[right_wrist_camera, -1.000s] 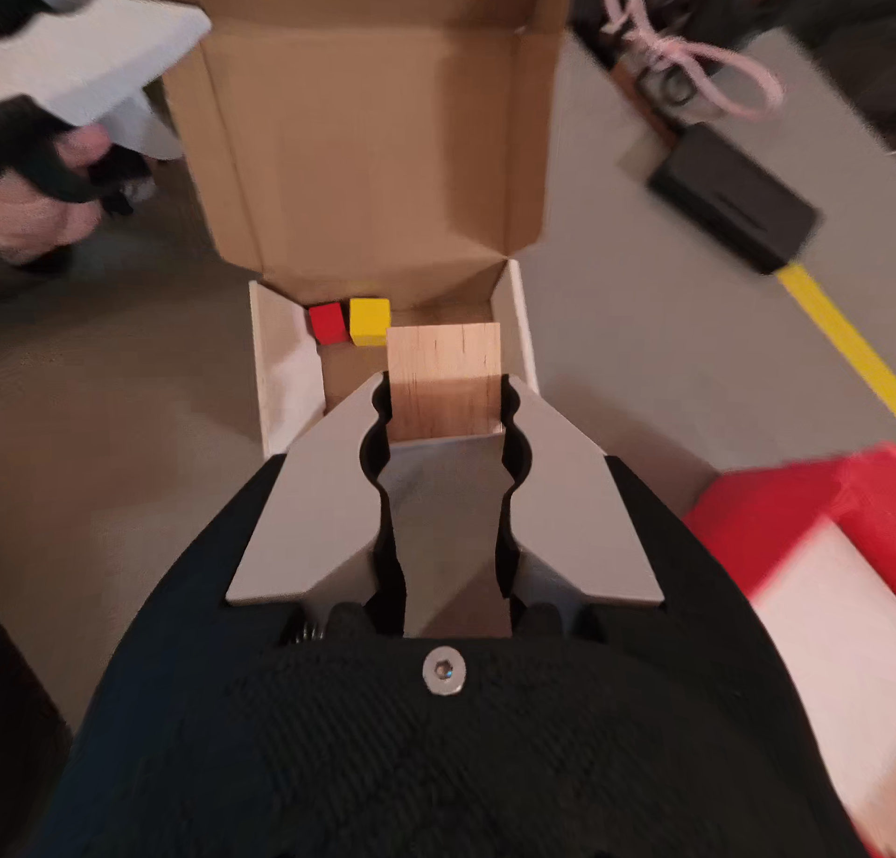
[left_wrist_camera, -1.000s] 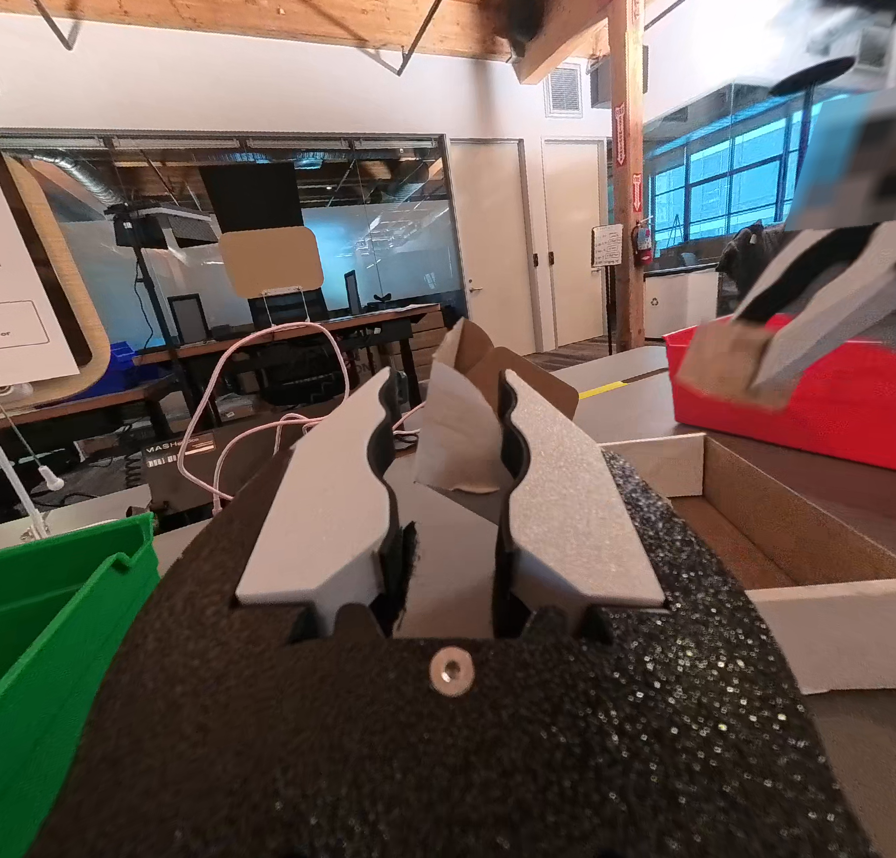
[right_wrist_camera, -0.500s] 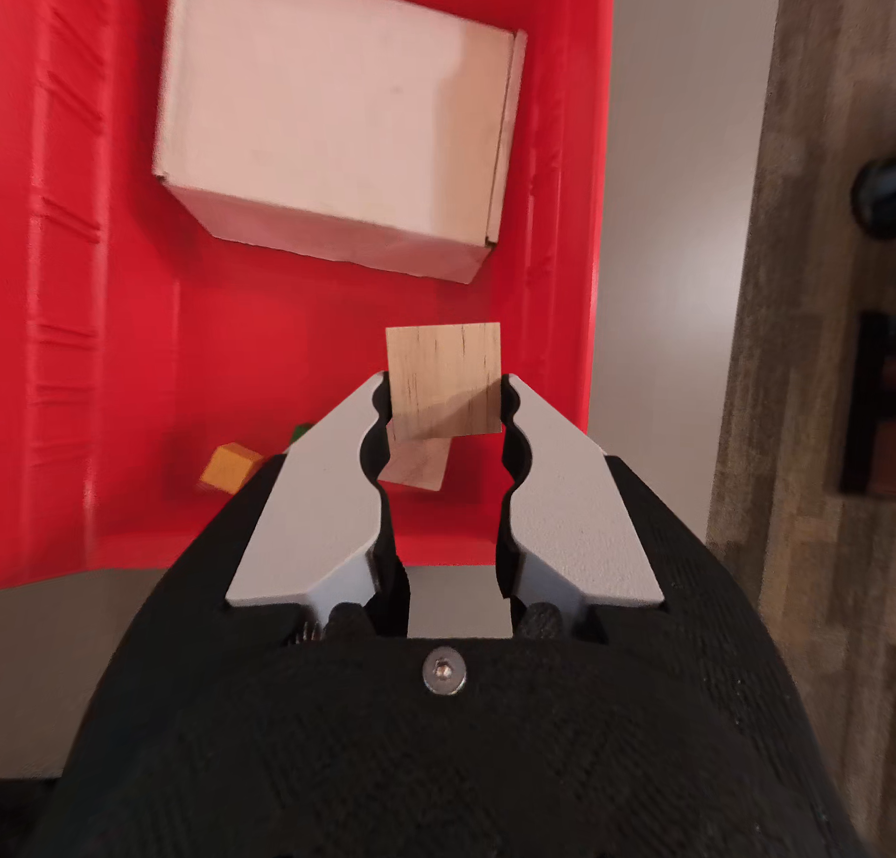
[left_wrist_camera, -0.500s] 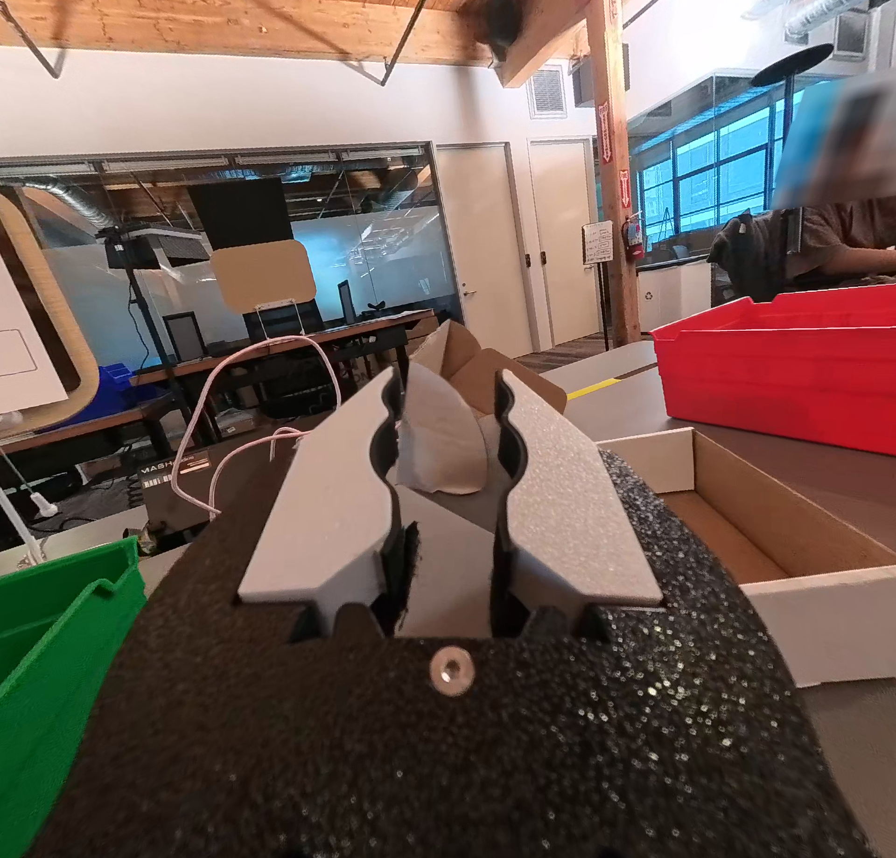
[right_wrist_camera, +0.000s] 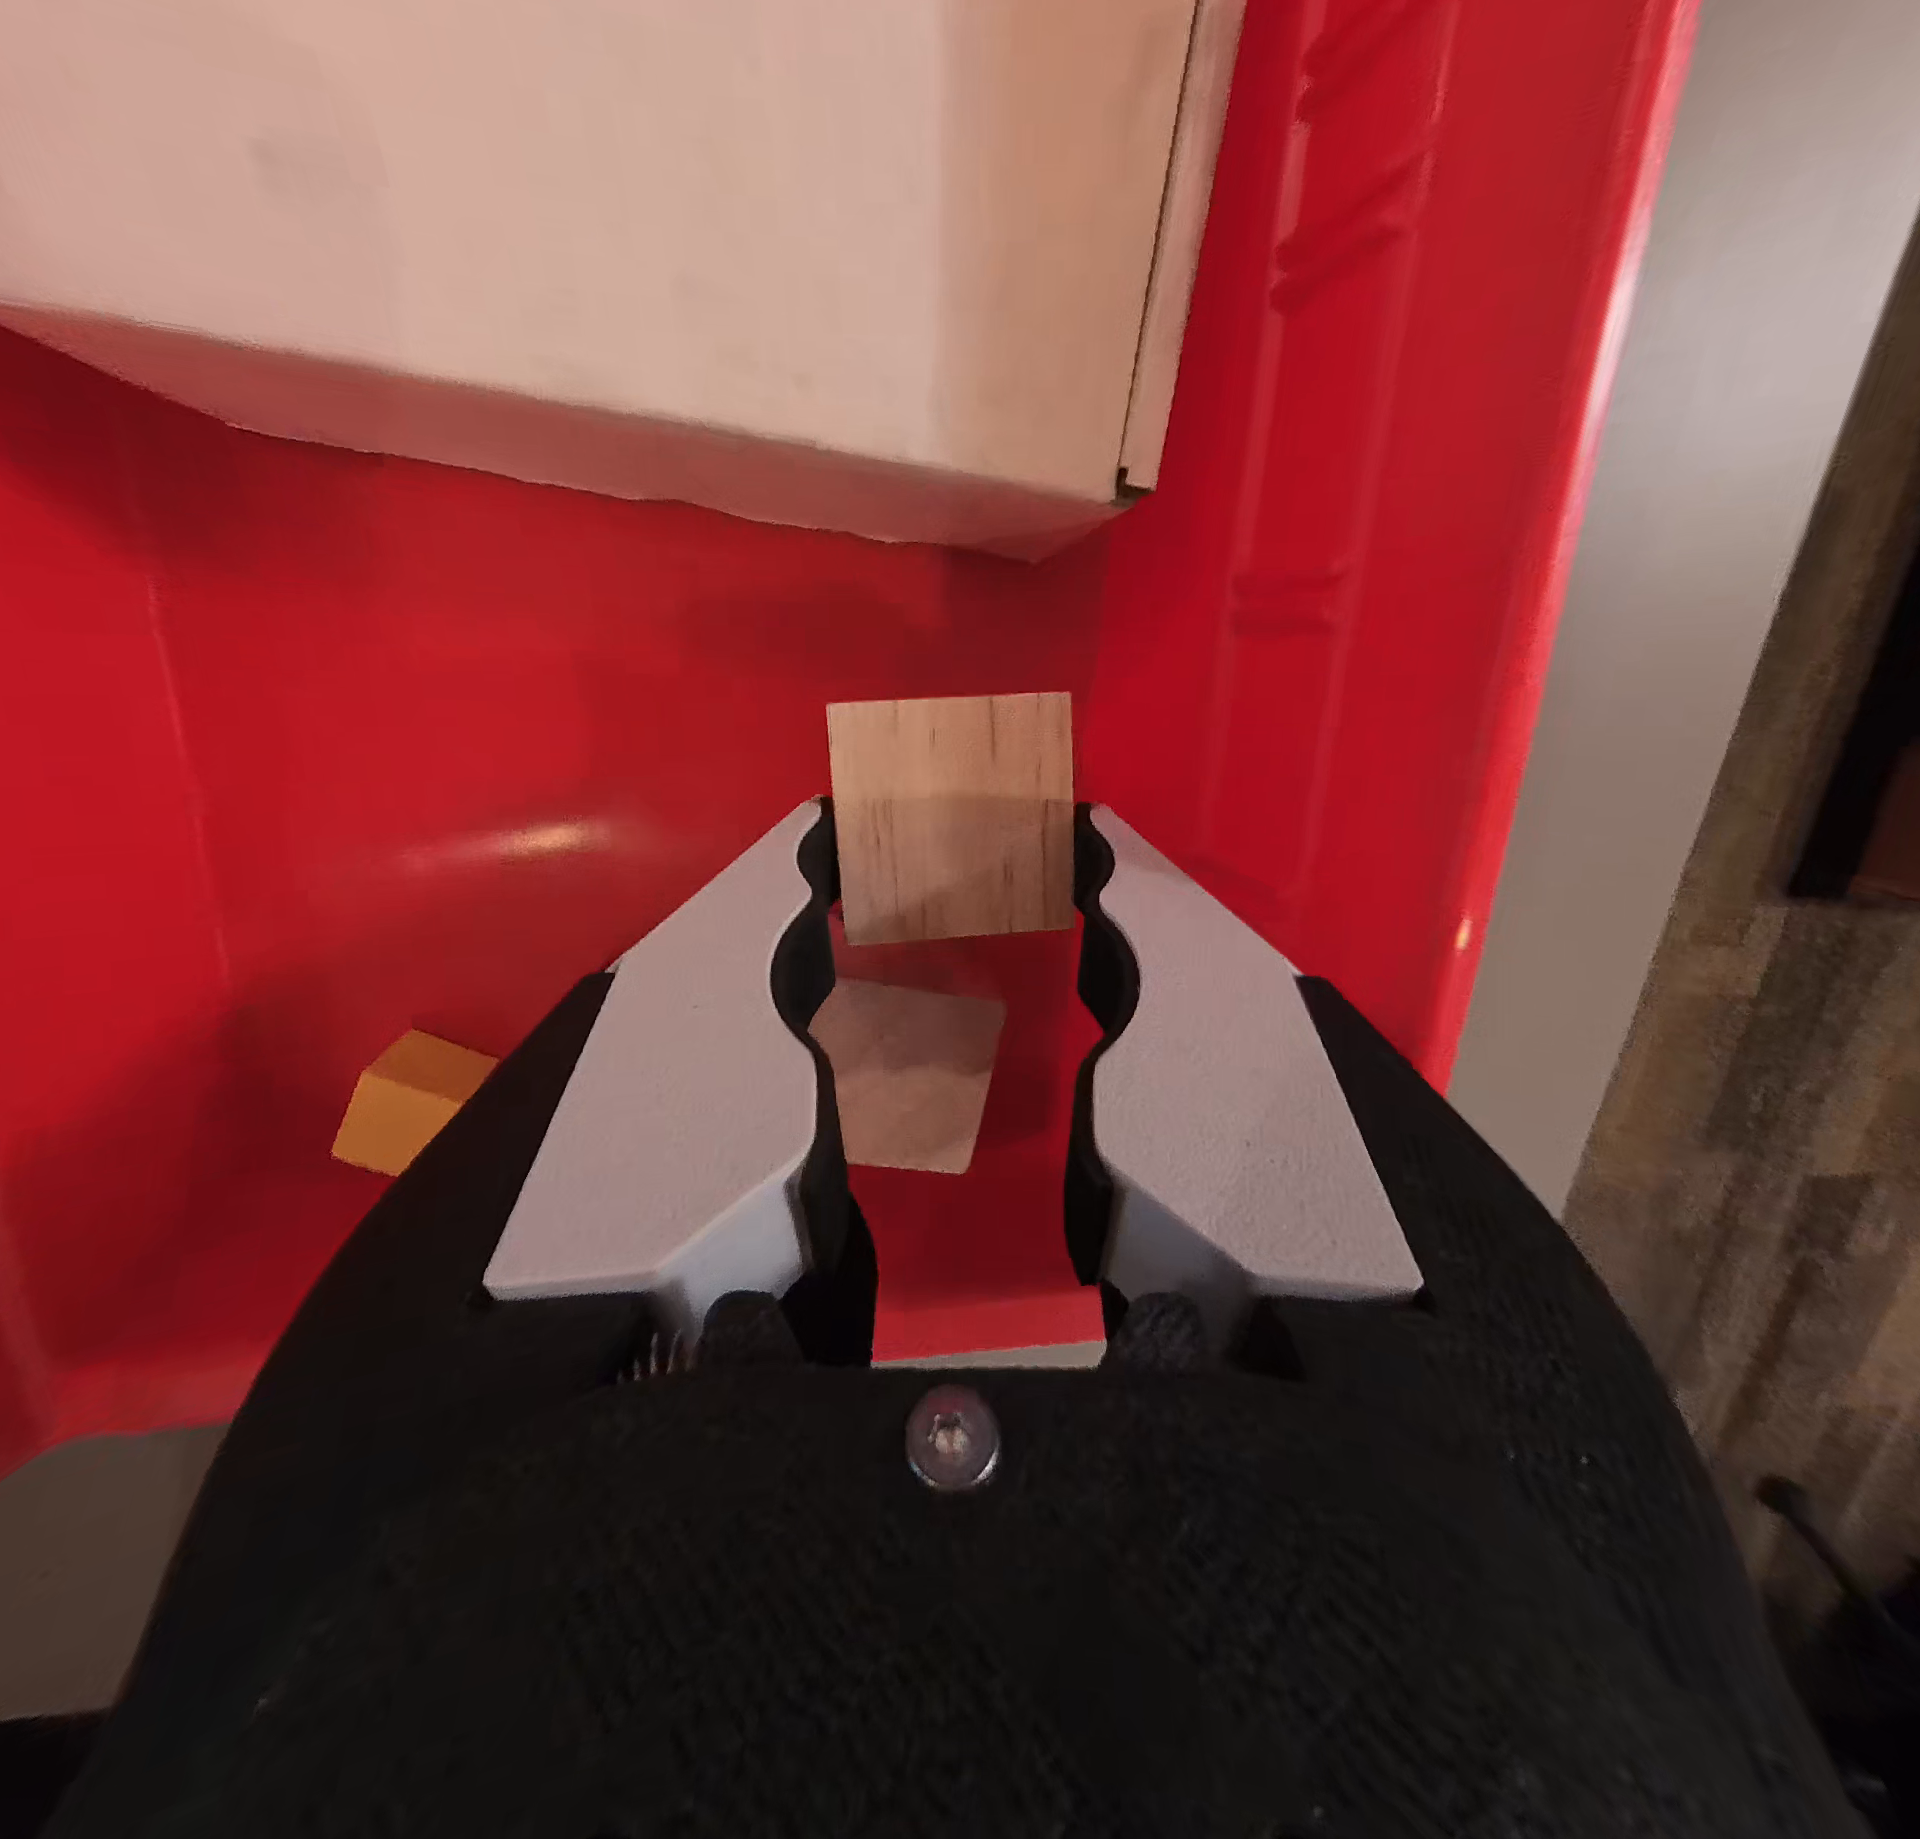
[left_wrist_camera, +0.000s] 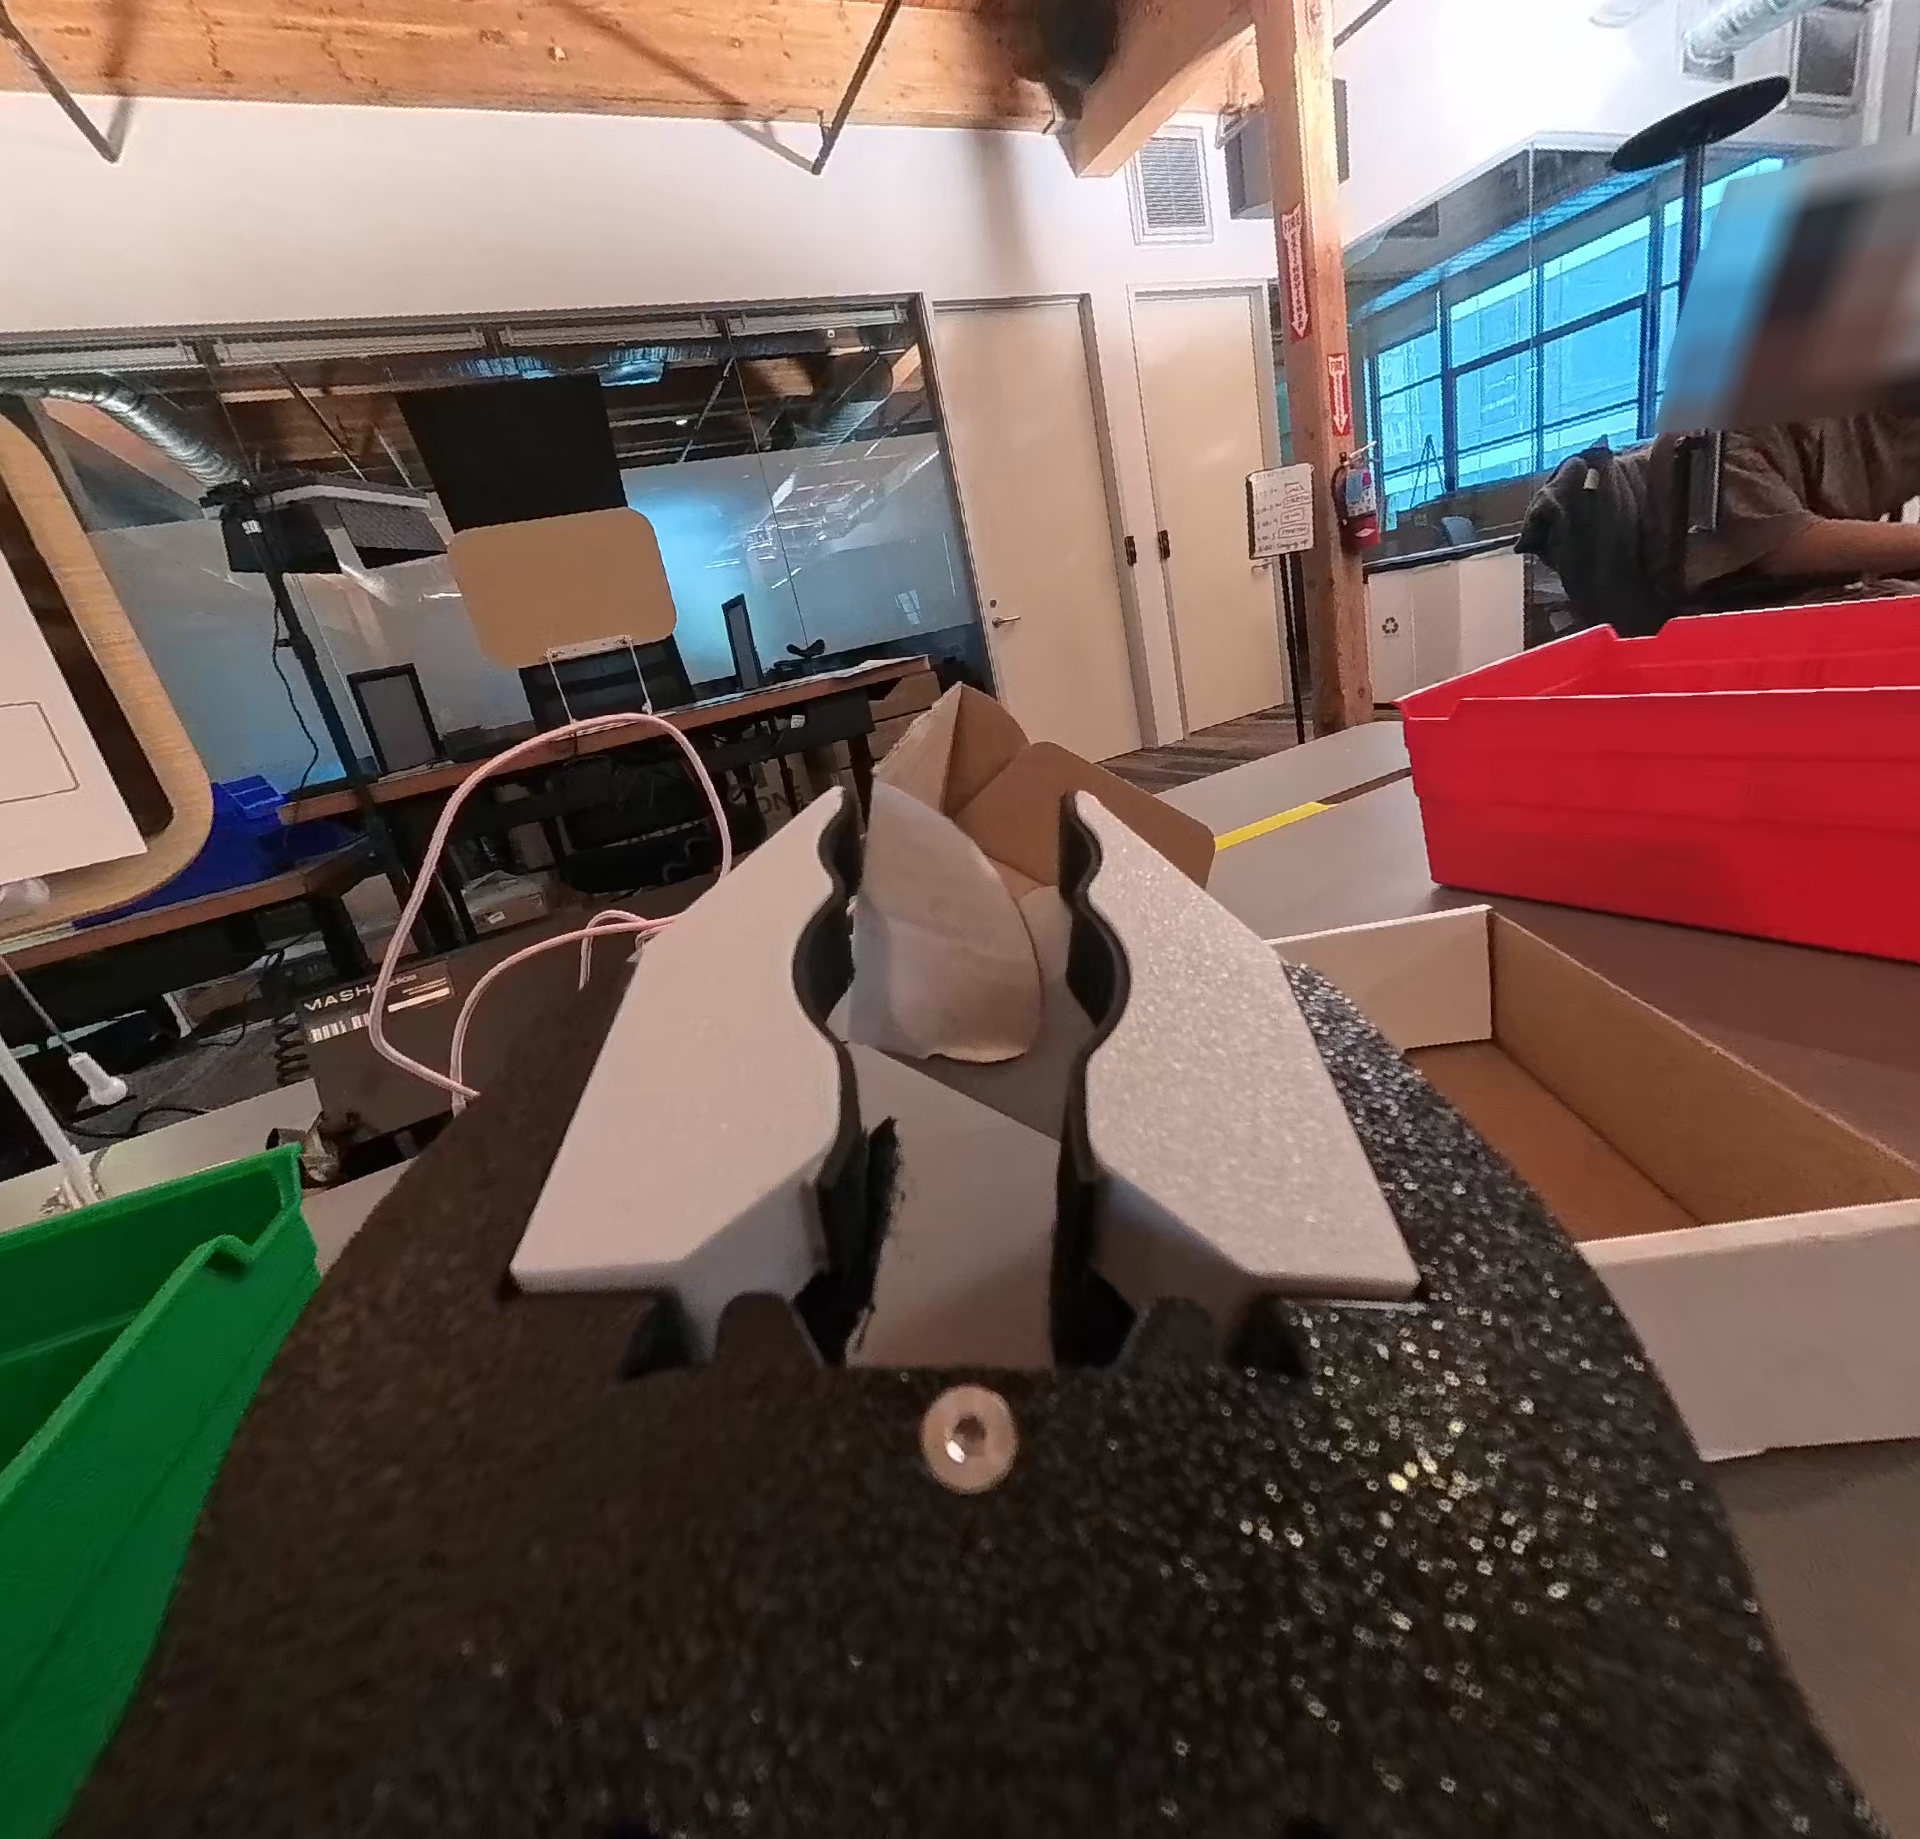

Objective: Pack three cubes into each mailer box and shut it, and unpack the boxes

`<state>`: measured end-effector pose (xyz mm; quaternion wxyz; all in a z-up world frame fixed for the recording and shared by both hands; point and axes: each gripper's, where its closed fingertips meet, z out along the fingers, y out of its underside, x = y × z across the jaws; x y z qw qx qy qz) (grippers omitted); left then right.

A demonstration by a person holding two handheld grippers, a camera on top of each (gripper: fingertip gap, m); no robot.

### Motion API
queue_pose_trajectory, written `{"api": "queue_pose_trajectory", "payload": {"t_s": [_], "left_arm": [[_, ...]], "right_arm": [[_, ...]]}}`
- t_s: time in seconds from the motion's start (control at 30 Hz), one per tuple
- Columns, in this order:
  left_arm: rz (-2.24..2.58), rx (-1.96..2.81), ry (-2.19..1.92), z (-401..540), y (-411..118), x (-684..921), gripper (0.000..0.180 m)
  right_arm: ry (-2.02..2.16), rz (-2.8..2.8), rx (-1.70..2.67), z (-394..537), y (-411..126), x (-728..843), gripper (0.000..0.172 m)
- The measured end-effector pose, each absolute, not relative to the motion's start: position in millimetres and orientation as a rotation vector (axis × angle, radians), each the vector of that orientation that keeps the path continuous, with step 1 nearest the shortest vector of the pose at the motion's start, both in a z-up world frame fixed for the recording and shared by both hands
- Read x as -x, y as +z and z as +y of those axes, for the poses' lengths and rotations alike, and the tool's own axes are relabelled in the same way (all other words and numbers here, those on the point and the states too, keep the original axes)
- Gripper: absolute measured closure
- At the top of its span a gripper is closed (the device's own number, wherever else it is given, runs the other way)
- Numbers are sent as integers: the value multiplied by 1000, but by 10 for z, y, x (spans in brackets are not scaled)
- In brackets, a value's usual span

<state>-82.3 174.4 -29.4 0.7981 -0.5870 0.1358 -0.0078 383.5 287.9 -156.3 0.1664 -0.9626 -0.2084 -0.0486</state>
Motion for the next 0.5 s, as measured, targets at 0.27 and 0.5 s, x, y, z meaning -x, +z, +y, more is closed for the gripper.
{"api": "queue_pose_trajectory", "payload": {"t_s": [0.27,0.5], "left_arm": [[322,1237,17,1730,-284,804,141],[327,1232,20,1726,-280,788,141]], "right_arm": [[-195,-570,2636,2902,-1349,-3731,96],[-79,-962,2105,2625,-287,-2344,116]]}}
